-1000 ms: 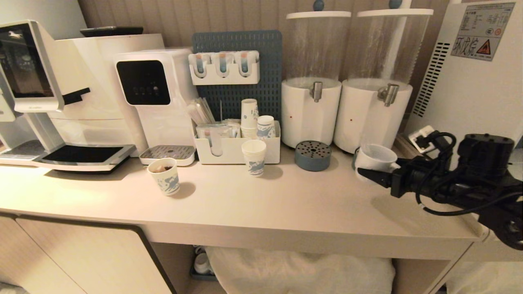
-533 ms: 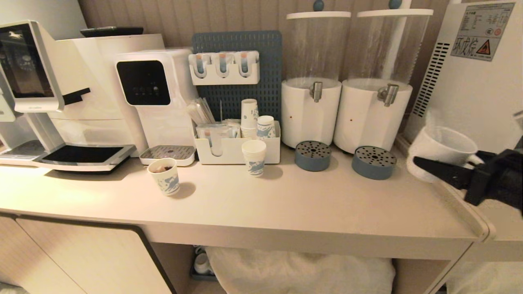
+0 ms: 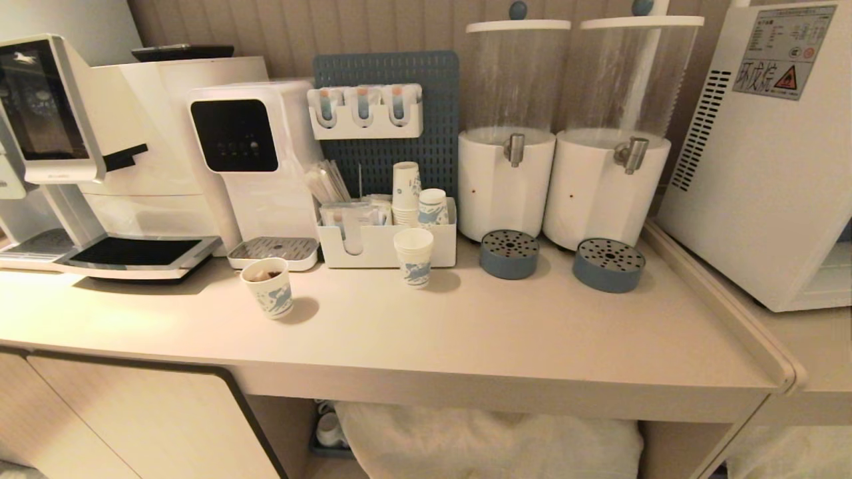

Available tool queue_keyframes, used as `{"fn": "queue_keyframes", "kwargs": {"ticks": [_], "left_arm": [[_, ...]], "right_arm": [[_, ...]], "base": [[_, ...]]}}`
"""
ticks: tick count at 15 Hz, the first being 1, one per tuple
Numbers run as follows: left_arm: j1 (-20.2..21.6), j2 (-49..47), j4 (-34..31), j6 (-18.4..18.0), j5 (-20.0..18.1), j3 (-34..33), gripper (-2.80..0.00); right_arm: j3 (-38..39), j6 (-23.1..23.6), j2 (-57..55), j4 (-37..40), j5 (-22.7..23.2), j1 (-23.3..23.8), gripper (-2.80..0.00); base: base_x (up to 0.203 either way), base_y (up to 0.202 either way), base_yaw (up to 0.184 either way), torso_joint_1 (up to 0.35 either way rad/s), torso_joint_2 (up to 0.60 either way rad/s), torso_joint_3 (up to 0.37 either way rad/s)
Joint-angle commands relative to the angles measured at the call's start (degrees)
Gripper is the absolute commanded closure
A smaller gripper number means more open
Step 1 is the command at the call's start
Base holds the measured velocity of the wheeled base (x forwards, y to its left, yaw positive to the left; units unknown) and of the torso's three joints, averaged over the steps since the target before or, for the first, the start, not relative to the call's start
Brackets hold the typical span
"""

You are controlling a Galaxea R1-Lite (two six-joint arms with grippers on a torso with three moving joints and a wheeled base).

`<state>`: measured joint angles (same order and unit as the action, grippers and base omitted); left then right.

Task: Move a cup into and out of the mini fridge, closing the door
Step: Put the ceramic cup in the freezer

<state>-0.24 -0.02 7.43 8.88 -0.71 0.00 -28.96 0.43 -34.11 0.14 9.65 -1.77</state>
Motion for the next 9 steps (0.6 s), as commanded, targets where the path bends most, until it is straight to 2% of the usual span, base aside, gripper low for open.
{"fn": "queue_keyframes", "kwargs": {"ticks": [1, 6, 9], "left_arm": [[-0.02, 0.29, 0.04, 0.08, 0.0, -2.29, 0.0], [-0.02, 0.29, 0.04, 0.08, 0.0, -2.29, 0.0], [-0.02, 0.29, 0.13, 0.08, 0.0, -2.29, 0.0]], "right_arm": [[-0.09, -0.4, 9.6, 4.67, -0.33, 0.07, 0.0], [-0.72, -1.95, 21.67, 15.71, -1.66, 0.17, 0.0], [0.34, -3.12, 28.14, 18.87, -3.12, 0.96, 0.0]], "base": [[0.0, 0.0, 0.0, 0.0, 0.0, 0.0], [0.0, 0.0, 0.0, 0.0, 0.0, 0.0], [0.0, 0.0, 0.0, 0.0, 0.0, 0.0]]}}
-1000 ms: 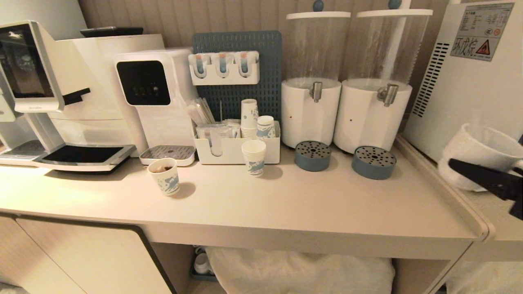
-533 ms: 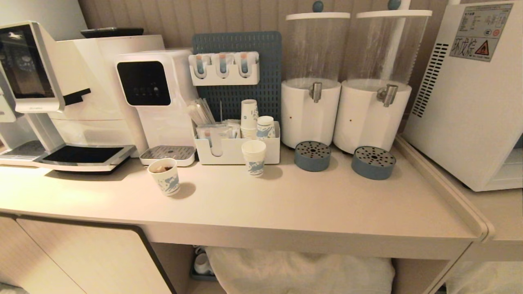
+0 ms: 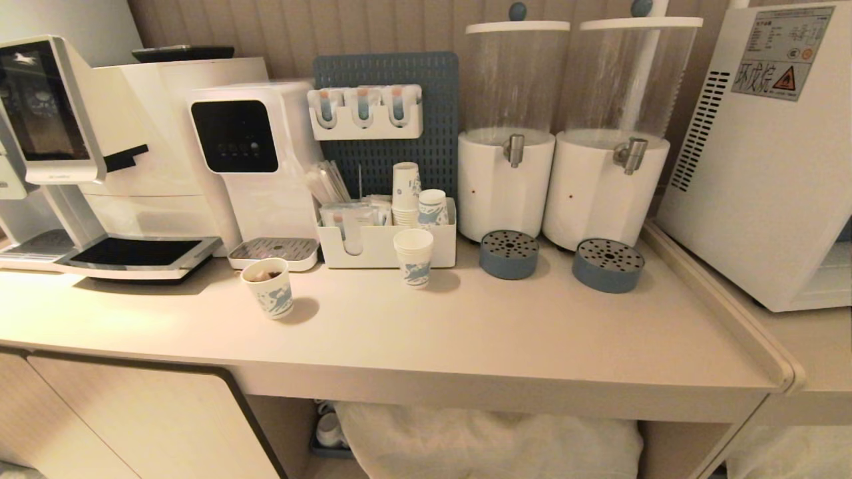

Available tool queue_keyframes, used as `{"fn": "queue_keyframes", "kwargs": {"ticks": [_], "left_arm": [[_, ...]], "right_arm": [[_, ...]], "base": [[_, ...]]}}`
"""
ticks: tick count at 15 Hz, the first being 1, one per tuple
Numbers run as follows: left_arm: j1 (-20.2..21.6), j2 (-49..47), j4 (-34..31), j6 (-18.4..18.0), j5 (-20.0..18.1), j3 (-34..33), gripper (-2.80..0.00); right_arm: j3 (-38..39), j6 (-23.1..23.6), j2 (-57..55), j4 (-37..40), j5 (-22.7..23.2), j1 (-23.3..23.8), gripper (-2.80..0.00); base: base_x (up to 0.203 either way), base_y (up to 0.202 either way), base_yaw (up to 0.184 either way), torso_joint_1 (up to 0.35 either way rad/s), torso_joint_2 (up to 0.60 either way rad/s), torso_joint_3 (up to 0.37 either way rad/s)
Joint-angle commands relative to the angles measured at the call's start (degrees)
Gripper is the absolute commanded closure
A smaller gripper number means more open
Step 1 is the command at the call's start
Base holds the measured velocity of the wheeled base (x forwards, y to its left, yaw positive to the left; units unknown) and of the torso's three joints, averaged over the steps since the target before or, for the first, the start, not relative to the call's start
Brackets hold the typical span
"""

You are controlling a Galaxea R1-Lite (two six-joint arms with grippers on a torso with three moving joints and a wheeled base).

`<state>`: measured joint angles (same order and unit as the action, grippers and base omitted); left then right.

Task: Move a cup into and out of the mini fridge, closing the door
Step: Put the ceramic cup in the freezer

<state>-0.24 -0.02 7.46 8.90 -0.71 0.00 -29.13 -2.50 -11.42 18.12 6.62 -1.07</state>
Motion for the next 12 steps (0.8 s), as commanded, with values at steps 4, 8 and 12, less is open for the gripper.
{"fn": "queue_keyframes", "kwargs": {"ticks": [4, 8, 12], "left_arm": [[-0.02, 0.29, 0.01, 0.07, 0.0, -2.29, 0.0], [-0.02, 0.29, 0.08, 0.07, 0.0, -2.29, 0.0], [-0.02, 0.29, 0.01, 0.07, 0.0, -2.29, 0.0]], "right_arm": [[2.29, -3.2, 11.31, 1.35, -9.71, 0.45, 0.0], [15.7, -0.07, 11.33, -13.57, -13.01, 0.46, 0.0], [29.21, 4.63, 11.33, -25.41, -9.89, 0.54, 0.0]], "base": [[0.0, 0.0, 0.0, 0.0, 0.0, 0.0], [0.0, 0.0, 0.0, 0.0, 0.0, 0.0], [0.0, 0.0, 0.0, 0.0, 0.0, 0.0]]}}
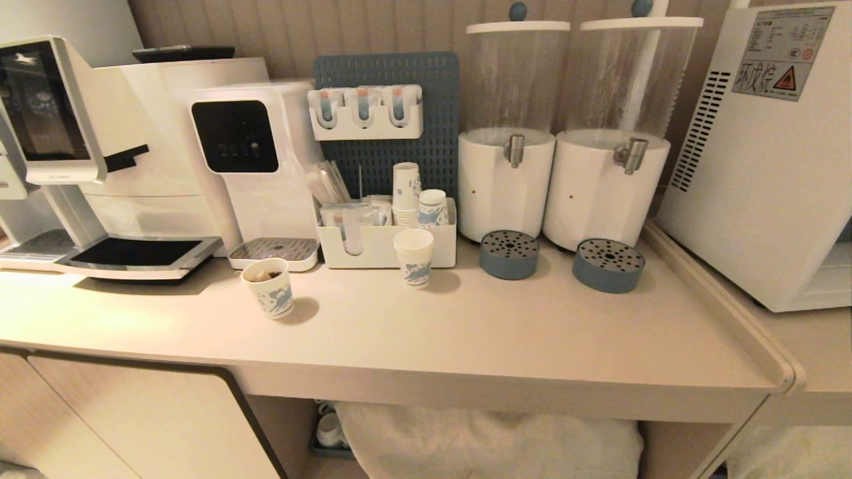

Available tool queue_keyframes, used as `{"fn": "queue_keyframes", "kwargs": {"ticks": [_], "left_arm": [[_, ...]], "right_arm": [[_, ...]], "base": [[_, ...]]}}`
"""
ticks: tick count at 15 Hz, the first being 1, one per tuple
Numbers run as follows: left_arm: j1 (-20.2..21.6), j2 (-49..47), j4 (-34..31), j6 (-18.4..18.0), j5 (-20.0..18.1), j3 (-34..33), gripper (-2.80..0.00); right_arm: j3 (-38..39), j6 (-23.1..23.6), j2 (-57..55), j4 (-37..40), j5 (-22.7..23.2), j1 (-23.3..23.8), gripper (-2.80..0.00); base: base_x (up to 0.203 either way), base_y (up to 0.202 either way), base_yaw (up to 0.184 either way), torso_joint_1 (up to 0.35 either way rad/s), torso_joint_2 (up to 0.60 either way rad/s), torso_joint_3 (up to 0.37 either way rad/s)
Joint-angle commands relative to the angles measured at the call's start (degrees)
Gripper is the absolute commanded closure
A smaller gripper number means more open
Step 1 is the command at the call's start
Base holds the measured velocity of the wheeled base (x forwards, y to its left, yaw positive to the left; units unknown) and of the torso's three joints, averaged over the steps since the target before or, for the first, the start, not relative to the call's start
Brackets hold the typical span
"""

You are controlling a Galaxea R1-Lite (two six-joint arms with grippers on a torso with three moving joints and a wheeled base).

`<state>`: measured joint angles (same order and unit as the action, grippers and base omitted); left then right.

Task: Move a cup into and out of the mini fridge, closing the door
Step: Put the ceramic cup in the freezer

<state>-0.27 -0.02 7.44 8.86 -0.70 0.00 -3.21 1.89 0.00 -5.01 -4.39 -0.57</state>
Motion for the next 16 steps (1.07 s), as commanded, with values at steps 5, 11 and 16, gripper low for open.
{"fn": "queue_keyframes", "kwargs": {"ticks": [5, 11, 16], "left_arm": [[0.0, 0.29, 0.03, 0.01, 0.0, -2.29, 0.0], [0.0, 0.29, 0.04, 0.01, 0.0, -2.29, 0.0], [0.02, 0.29, 0.05, 0.01, 0.0, -2.29, 0.0]], "right_arm": [[1.94, 5.97, -0.13, 4.75, 5.66, 0.05, 0.0], [2.44, 5.2, -0.09, 3.14, 5.8, 0.0, 0.0], [3.12, 0.76, -0.09, 4.47, 5.54, 0.05, 0.0]], "base": [[0.0, 0.0, 0.0, 0.0, 0.0, 0.0], [0.0, 0.0, 0.0, 0.0, 0.0, 0.0], [0.0, 0.0, 0.0, 0.0, 0.0, 0.0]]}}
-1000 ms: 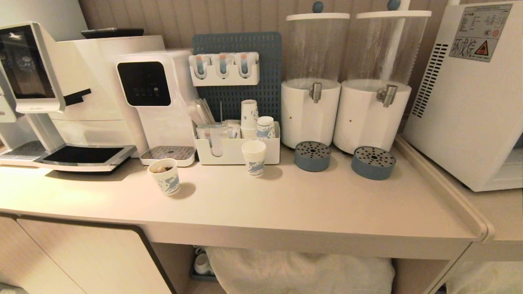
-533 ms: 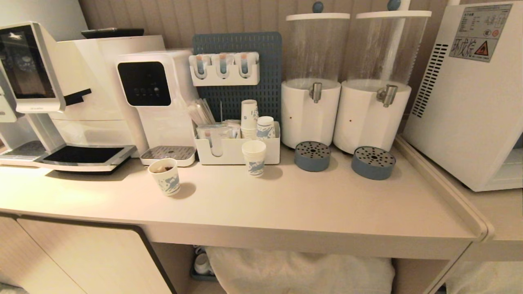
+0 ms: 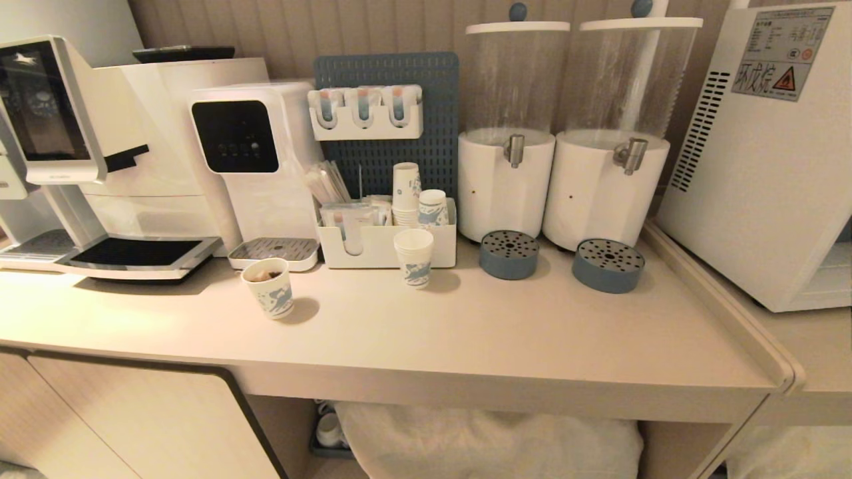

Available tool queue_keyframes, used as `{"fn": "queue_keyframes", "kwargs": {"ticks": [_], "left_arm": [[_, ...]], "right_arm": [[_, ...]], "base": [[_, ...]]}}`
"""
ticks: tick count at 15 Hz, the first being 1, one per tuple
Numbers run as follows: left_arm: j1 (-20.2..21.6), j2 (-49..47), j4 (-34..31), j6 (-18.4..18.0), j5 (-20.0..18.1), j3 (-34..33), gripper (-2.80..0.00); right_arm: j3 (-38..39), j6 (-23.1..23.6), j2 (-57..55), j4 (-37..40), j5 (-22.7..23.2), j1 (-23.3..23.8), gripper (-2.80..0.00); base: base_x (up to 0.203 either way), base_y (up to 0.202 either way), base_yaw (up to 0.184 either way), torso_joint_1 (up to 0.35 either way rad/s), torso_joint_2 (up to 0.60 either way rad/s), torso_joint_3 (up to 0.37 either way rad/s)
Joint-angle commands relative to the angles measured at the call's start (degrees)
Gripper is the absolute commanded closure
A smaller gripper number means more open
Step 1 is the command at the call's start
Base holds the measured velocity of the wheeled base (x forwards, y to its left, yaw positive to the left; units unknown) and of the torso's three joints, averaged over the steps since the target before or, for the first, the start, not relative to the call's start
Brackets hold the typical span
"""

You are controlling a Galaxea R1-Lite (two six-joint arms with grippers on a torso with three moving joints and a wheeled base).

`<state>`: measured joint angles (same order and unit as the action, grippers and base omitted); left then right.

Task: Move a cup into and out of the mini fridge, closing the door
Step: Put the ceramic cup in the freezer

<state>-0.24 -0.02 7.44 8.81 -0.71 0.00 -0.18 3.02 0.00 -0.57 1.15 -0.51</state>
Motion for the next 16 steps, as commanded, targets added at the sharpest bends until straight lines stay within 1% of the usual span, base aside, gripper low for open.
{"fn": "queue_keyframes", "kwargs": {"ticks": [1, 4, 12, 14, 16], "left_arm": [[-0.02, 0.29, 0.04, 0.06, 0.0, -2.29, 0.0], [-0.02, 0.29, 0.12, 0.06, 0.0, -2.29, 0.0], [-0.02, 0.29, 0.12, -0.02, -0.02, -2.29, 0.0], [0.06, 0.29, 0.12, -0.02, -0.01, -2.29, 0.0], [-0.02, 0.29, 0.12, -0.02, -0.08, -2.29, 0.0]], "right_arm": [[0.01, -0.47, -0.09, 0.05, 0.0, -0.02, 0.0], [0.01, -1.23, -0.09, 0.13, 0.0, -0.02, 0.0], [0.01, -1.26, -0.09, 0.05, 0.0, -0.02, 0.0], [0.02, -1.26, -0.09, 0.05, -0.05, -0.02, 0.0], [0.04, -1.26, -0.09, 0.05, -0.03, -0.02, 0.0]], "base": [[0.0, 0.0, 0.0, 0.0, 0.0, 0.0], [0.0, 0.0, 0.0, 0.0, 0.0, 0.0], [0.0, 0.0, 0.0, 0.0, 0.0, 0.0], [0.004, -0.102, 0.008, 0.002, 0.0, 0.005], [0.001, -0.186, 0.0, 0.001, 0.0, 0.0]]}}
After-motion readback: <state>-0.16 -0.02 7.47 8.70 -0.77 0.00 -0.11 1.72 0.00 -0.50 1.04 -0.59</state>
